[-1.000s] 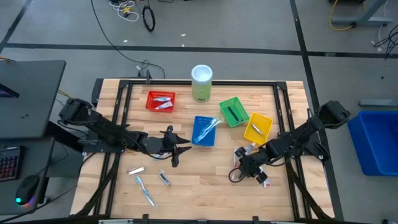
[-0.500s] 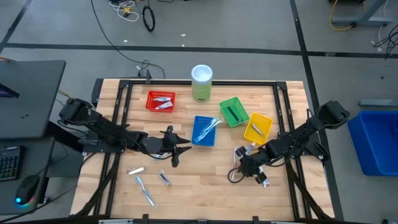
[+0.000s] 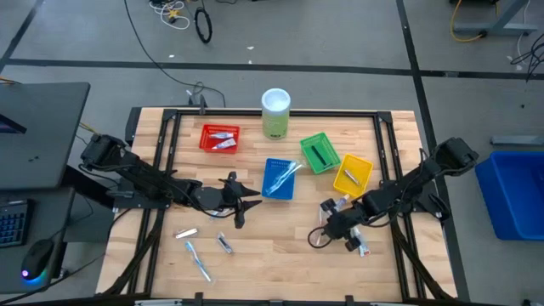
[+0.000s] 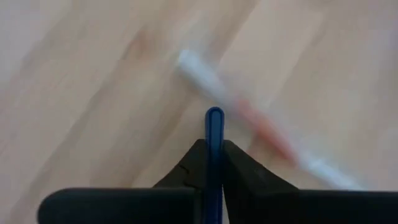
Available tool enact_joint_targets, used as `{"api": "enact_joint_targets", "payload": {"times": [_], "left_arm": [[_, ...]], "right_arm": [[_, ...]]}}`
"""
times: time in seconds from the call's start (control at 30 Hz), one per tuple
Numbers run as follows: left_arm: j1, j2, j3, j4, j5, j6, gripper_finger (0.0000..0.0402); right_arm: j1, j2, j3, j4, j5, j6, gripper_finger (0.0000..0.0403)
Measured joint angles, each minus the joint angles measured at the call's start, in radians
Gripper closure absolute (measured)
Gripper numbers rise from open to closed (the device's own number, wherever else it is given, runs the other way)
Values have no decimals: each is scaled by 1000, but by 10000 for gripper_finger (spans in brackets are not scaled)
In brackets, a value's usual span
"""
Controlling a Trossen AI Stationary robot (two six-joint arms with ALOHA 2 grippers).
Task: Pick & Place Travel size toiletries
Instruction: Put the blue razor into the green bin
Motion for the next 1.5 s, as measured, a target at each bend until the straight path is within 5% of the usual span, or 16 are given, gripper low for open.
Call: {"api": "enact_joint_targets", "payload": {"times": [0.17,0.33,0.47,0.57,0.7,0.9,1.1,1.5], "left_arm": [[0,0,0,2,0,0,265],[0,0,0,4,0,0,265],[0,0,0,10,0,0,265],[0,0,0,10,-7,-1,265],[0,0,0,35,-41,4,265],[0,0,0,30,-53,6,265],[0,0,0,32,-61,13,265],[0,0,0,30,-61,31,265]], "right_arm": [[-8,-55,125,-108,114,17,369],[-79,-123,252,-177,420,6,369],[-208,-146,262,-67,601,35,369],[-351,-144,261,-55,675,224,368],[-534,-133,222,-47,673,364,368],[-711,-110,113,107,509,410,368],[-785,-59,43,269,444,413,368],[-844,99,36,319,440,417,358]]}}
